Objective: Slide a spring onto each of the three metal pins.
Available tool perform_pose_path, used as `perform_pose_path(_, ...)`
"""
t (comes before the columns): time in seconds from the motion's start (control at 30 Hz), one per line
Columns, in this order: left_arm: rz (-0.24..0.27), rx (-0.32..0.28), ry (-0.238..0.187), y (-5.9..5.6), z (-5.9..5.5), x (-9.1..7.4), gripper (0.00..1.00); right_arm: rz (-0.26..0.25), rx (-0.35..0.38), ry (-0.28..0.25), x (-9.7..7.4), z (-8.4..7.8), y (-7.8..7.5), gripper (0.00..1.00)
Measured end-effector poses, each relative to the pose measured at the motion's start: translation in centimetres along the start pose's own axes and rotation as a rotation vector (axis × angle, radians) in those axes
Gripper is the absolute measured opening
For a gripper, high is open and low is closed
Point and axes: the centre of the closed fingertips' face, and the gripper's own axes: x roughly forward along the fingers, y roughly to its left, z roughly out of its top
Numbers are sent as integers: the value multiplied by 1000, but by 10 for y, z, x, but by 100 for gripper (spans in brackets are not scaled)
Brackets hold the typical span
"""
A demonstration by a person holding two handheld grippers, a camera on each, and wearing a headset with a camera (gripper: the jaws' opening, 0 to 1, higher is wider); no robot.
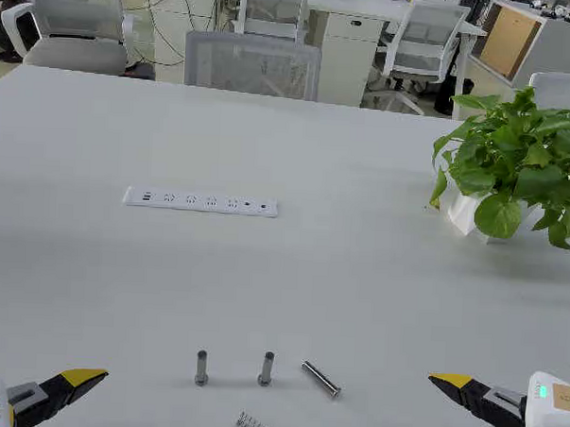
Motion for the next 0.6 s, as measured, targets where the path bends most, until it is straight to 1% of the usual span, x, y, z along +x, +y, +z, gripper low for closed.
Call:
perform_pose_path(0.2, -2, -4, 0, -1, -1, 1, 99, 4, 3, 3, 0, -4, 2, 95)
perform_pose_path(0.6, -4, -8, -1, 0, -1, 2, 99, 4, 7, 4, 0, -4, 2, 95)
